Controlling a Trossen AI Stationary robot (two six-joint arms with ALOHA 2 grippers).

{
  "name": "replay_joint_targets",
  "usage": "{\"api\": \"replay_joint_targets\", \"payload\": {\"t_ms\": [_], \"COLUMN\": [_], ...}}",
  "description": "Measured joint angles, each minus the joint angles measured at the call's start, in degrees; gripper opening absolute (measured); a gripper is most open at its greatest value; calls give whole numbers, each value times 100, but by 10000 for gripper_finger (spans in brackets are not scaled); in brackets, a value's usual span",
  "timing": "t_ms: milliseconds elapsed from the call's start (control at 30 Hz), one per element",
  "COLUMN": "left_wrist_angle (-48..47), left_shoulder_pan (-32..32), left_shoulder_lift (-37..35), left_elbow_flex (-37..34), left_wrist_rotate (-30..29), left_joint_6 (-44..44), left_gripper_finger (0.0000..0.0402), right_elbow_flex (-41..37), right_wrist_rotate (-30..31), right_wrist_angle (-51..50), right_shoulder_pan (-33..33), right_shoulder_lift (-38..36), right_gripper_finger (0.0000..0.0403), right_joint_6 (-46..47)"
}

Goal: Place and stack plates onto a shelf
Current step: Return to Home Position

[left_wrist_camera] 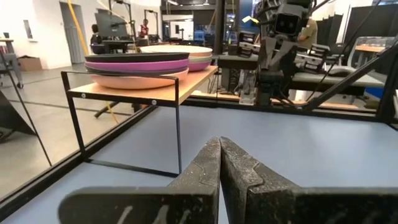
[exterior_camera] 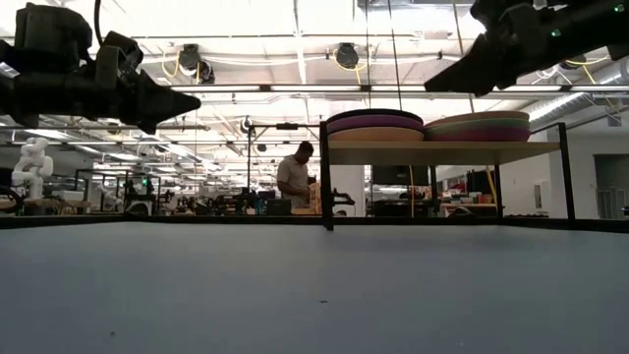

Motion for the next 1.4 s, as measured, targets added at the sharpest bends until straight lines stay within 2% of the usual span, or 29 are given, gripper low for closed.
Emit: {"api": "replay_joint_targets", "payload": {"t_ms": [200, 333, 567, 800, 1100, 1400], "left_wrist_angle": [-193, -480, -1223, -1821, -1851, -2341], "left_shoulder_pan": [3, 3, -24, -308, -513, -708], "left_shoulder_lift": [-62, -348, -1159, -1630, -1863, -1888], "left_elbow_flex": [0, 0, 2, 2, 3, 4], "left_wrist_rotate": [-17, -15, -15, -260, -504, -780], "left_joint_6": [-56, -71, -278, -424, -428, -345], "left_gripper_finger": [4, 3, 3, 3, 3, 3], "right_elbow_flex": [0, -231, -1242, -1854, -2259, -2315], "right_wrist_rotate": [-3, -6, -53, -755, -878, -885], "right_wrist_angle": [-184, -9, 779, 867, 792, 335], "right_shoulder_pan": [176, 314, 485, 486, 478, 472], "right_shoulder_lift": [0, -110, -912, -1744, -2528, -2809], "right_gripper_finger": [0, 0, 0, 0, 0, 0], "right_joint_6": [118, 253, 337, 336, 141, 185]}}
